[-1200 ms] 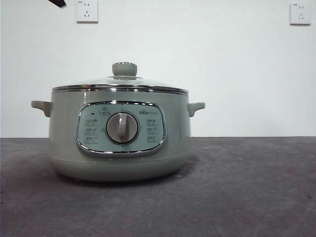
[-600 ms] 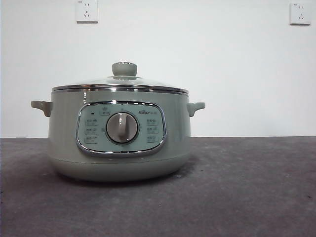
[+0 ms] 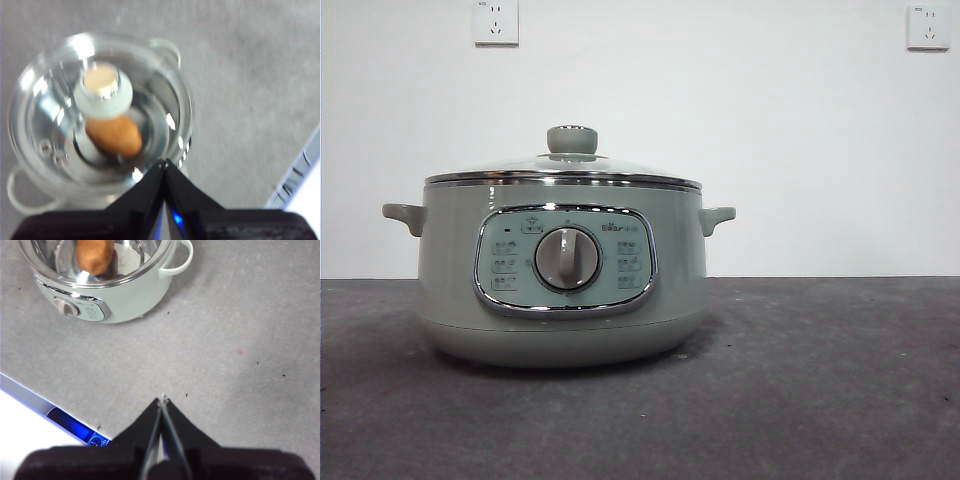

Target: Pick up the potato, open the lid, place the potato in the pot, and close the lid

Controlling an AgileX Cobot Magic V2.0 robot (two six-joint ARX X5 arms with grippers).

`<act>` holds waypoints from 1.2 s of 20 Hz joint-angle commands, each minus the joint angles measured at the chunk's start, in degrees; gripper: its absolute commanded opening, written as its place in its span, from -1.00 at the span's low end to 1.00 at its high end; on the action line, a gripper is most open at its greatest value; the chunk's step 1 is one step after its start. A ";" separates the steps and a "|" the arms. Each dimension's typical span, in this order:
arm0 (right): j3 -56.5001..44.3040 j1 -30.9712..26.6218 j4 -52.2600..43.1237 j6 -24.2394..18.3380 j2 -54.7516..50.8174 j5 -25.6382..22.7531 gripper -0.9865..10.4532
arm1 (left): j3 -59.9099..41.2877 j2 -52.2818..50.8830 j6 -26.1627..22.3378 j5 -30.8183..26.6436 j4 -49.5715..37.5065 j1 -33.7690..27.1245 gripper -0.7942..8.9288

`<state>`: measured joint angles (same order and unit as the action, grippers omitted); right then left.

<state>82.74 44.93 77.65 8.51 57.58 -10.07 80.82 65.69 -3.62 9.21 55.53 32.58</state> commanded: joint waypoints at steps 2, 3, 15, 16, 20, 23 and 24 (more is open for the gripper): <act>-0.50 0.07 1.31 0.07 0.02 -0.02 -0.83 | 0.07 -0.87 -2.25 -0.44 -3.23 -1.55 -0.84; -0.50 0.07 1.31 0.07 0.02 -0.02 -0.83 | -0.11 -1.62 -3.06 -0.13 -3.39 -2.78 -0.84; -0.50 0.07 1.31 0.07 0.02 -0.02 -0.83 | -60.00 -42.29 1.16 -0.94 -47.30 -27.23 -0.84; -0.50 0.07 1.31 0.07 0.02 -0.02 -0.83 | -64.43 -45.79 2.80 -1.42 -48.68 -28.55 -0.84; -0.50 0.07 1.29 0.07 0.02 -0.02 -0.83 | -75.56 -56.70 5.86 -1.75 -49.18 -31.34 -0.84; -0.50 0.07 1.29 0.07 0.02 -0.02 -0.83 | -79.82 -61.07 5.77 -1.77 -49.31 -32.02 -0.84; -0.50 0.07 1.31 0.07 0.02 -0.02 -0.83 | -80.39 -62.34 4.98 -1.95 -47.63 -32.02 -0.84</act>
<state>82.74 44.95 77.65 8.51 57.58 -10.07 1.06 3.57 1.54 7.38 8.03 0.78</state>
